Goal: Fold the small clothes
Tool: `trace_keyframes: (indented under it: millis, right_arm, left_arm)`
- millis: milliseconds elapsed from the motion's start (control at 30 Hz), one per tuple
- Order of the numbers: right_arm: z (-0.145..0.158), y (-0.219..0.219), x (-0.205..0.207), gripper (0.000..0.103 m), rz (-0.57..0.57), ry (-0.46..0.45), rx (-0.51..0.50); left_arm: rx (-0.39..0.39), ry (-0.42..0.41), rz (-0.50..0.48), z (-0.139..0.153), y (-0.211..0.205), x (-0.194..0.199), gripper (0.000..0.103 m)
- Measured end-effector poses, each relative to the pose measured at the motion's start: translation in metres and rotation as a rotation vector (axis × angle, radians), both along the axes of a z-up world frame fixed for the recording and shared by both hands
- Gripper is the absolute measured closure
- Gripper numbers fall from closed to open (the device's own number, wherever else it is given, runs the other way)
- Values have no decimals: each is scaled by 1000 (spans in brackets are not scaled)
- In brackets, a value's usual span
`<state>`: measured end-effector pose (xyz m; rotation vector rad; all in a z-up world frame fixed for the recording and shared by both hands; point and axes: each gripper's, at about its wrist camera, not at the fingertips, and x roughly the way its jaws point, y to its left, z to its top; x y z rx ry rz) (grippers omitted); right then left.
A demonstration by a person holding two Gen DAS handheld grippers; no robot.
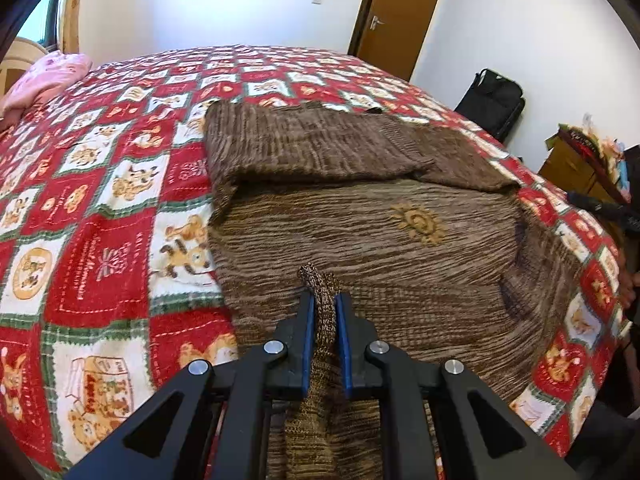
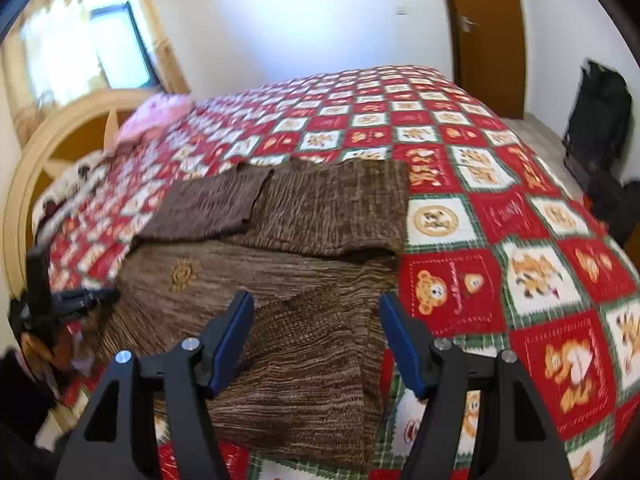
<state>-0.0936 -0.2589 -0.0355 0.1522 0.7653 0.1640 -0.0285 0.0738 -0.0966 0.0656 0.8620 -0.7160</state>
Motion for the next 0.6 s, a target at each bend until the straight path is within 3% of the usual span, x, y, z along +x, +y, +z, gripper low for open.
trace_keyframes:
  millis: [67,200,367,433,500,600]
  right_arm:
    - [-7,9,11,34,31,25,-42]
    - [-28,18,33,34,75,88,-64]
    - [-57,35,51,36,128,176,-151]
    - [-61,42,49,49,130,176,-240]
    - [-57,43,43,81,146,165,-254]
    - [-51,37,31,91,124,145,-232]
  left_arm:
    - [-28,4,1,1,1,2,92]
    - [12,42,3,-7,-5,9,91]
    - [-9,72,-7,-7,-2,12,87]
    - [-21,70,-5,-7,-1,11,87]
    - [-6,45,-15,-7,-2,5,87]
    - [7,18,-37,-7,-3,-3,87]
